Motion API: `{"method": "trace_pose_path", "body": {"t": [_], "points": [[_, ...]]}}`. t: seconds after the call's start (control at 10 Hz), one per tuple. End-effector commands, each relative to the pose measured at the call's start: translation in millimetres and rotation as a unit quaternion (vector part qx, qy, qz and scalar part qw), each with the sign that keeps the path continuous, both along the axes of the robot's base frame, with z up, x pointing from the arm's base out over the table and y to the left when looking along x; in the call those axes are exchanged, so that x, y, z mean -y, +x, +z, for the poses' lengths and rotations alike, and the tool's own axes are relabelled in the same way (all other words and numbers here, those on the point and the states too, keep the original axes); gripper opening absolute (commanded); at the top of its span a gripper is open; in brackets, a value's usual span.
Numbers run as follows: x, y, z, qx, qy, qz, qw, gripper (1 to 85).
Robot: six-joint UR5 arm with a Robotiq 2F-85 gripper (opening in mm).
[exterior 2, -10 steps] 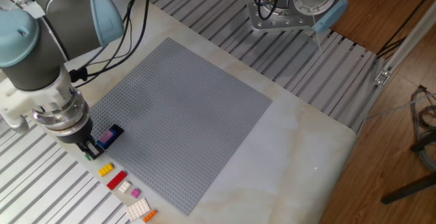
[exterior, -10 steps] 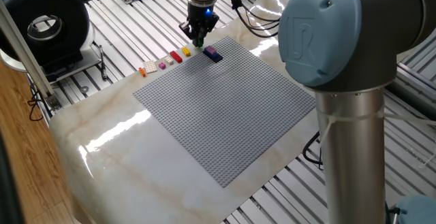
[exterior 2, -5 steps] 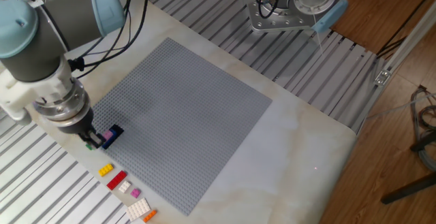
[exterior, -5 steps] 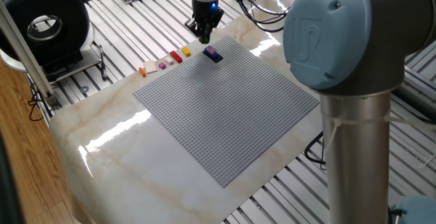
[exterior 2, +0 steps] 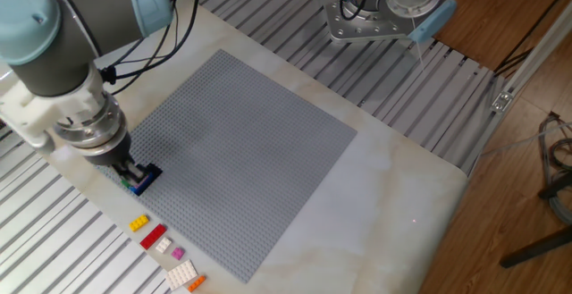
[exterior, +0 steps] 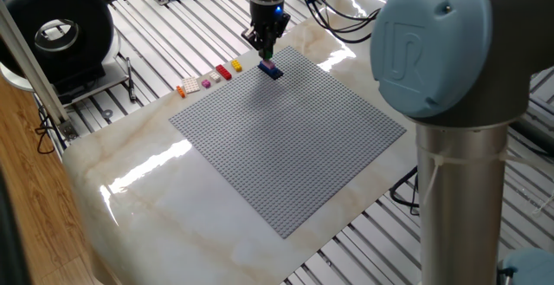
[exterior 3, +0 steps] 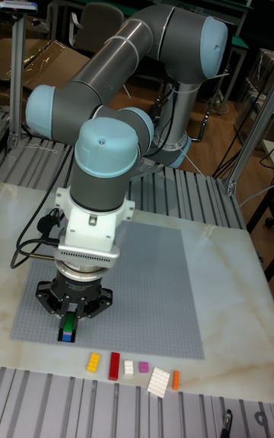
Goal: Stack small Lego blocks one on top of the other
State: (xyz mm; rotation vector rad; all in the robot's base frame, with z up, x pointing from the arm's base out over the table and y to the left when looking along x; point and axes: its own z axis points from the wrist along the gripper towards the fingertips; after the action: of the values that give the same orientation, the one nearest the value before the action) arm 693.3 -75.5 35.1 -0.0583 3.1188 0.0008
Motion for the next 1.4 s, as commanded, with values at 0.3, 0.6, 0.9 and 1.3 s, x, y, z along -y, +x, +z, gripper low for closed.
{"method": "trace_pose_path", "body": {"t": [0.3,0.6,0.9,1.3], "points": [[2.9,-10.6,-5.4,0.006,-0.008,0.049,0.9988,1.0],[2.4,-7.0,-5.2,0.012,-0.005,0.036,0.9993,1.0],[-0.9,-6.8,-3.0,0.009,0.002,0.022,0.9997,1.0],[-5.2,-3.6,-3.5,0.012,0.013,0.015,0.9997,1.0]]}}
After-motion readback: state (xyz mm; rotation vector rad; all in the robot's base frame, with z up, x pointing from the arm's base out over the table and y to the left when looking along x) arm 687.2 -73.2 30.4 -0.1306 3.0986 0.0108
